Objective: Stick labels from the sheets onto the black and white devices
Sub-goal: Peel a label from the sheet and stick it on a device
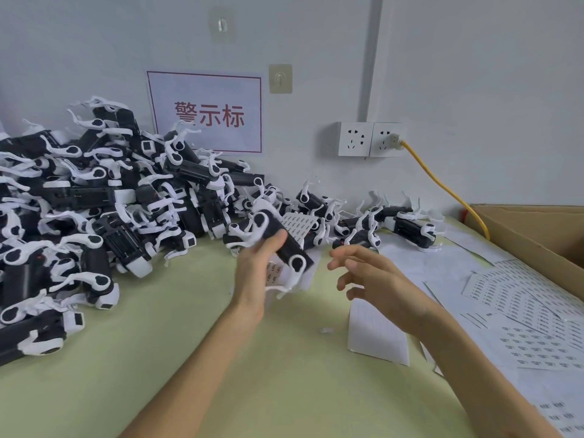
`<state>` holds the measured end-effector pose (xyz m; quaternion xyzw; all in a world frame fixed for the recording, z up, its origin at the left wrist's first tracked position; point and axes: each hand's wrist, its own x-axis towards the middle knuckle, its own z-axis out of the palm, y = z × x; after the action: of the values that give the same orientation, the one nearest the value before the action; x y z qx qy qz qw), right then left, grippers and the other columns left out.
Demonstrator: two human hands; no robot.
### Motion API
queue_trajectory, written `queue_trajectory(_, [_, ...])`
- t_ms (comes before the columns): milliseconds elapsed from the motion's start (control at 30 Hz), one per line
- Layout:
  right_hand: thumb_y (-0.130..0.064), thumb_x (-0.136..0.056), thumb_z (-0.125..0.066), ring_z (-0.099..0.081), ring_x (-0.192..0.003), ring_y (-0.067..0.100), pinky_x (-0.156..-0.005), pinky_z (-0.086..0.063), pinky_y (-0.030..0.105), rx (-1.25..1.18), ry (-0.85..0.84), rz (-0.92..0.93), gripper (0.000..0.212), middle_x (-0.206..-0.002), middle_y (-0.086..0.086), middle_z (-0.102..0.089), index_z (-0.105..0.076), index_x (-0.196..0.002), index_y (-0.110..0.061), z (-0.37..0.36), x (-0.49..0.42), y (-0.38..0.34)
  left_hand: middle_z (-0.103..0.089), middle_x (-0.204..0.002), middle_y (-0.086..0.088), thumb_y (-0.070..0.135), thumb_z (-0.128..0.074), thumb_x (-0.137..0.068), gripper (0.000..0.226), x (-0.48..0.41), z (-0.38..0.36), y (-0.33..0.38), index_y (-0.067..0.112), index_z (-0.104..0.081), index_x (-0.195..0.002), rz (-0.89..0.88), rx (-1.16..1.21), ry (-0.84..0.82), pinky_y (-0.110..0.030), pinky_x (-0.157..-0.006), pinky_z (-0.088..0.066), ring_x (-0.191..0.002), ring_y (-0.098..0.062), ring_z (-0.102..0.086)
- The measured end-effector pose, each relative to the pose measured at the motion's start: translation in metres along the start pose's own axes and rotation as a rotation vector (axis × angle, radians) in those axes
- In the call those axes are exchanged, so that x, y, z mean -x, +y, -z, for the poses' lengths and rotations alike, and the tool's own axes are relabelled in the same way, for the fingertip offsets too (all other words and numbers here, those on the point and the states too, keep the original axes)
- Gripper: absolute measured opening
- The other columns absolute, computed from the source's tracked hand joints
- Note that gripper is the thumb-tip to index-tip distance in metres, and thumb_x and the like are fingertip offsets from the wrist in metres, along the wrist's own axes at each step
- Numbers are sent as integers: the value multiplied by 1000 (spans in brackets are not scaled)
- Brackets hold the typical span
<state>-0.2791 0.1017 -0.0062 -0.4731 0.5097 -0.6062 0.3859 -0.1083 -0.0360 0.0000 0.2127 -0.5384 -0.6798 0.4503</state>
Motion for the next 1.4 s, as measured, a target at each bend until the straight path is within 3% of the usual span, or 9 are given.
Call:
queue_trajectory(133, [-32, -89, -64, -61, -83, 18, -71, -46, 27, 26, 63, -17, 22, -104, 3, -68, -72, -105, -18, 1, -2, 1, -79, -99, 9, 32, -71, -91, 18, -20, 26, 4, 20, -79, -102, -22, -78, 175, -25, -83, -43, -96, -1, -69])
queue_trajectory(300, [-31, -88, -65, -61, -81, 19, -70, -46, 27, 34, 92, -22, 18, -101, 5, -68, -72, -98, -17, 2, -3, 2, -75, -116, 1, 51, -76, -78, 36, -29, 46, 7, 27, -76, -105, 252, -129, 144, -38, -96, -44, -114, -18, -63])
queue_trajectory(467, [-26, -94, -66, -63, -79, 20, -69, -47, 28, 59, 128, -47, 12, -98, 6, -69, -71, -93, -15, 0, -3, 2, -76, -88, -2, 48, -77, -73, 21, -26, 46, 8, 29, -81, -79, 346, -150, 0, -29, -62, -49, -68, -14, -70])
queue_trajectory(667, [-22, -100, -63, -74, -93, 15, -77, -54, 29, 237, 239, -70, 20, -116, 2, -67, -63, -120, -26, -7, -4, 11, -74, -90, -4, 35, -79, -76, 18, -17, 29, 5, 20, -80, -86, 347, 106, -165, -28, -60, -54, -75, -18, -70])
queue_trajectory(867, [-11, -92, -72, -59, -91, 9, -76, -41, 14, 668, 586, 400, 14, -95, -9, -65, -70, -90, -25, -15, -6, 16, -72, -87, -4, 37, -75, -76, 18, -2, 10, -2, 21, -80, -81, 327, 84, -279, -31, -65, -53, -79, -20, -68])
queue_trajectory(1033, [-19, -86, -81, -57, -105, 8, -90, -40, 20, 831, 484, 486, 11, -102, -18, -61, -75, -93, -24, -14, -7, 19, -69, -92, -7, 42, -80, -68, 29, 8, -1, -9, 19, -77, -86, 365, 30, -343, -39, -85, -45, -89, -22, -63])
queue_trajectory(1167, [-23, -84, -84, -57, -104, 10, -87, -42, 25, 828, 443, 430, 15, -102, -19, -58, -73, -94, -26, -15, -9, 23, -70, -93, -9, 42, -75, -74, 27, 11, -3, -11, 18, -77, -86, 367, 31, -414, -38, -81, -48, -82, -21, -67])
queue_trajectory(1300, [-22, -82, -85, -57, -97, 6, -80, -39, 16, 815, 467, 383, 18, -97, -16, -62, -70, -93, -26, -13, -9, 22, -73, -97, -8, 45, -80, -64, 38, 12, -3, -12, 19, -80, -91, 368, 35, -420, -38, -82, -48, -86, -20, -68])
queue_trajectory(1400, [-19, -80, -86, -60, -92, 5, -75, -39, 8, 773, 481, 373, 20, -93, -14, -65, -71, -90, -24, -15, -9, 21, -73, -92, -3, 46, -79, -60, 38, 13, -4, -12, 22, -81, -89, 361, 11, -410, -34, -69, -49, -79, -16, -69])
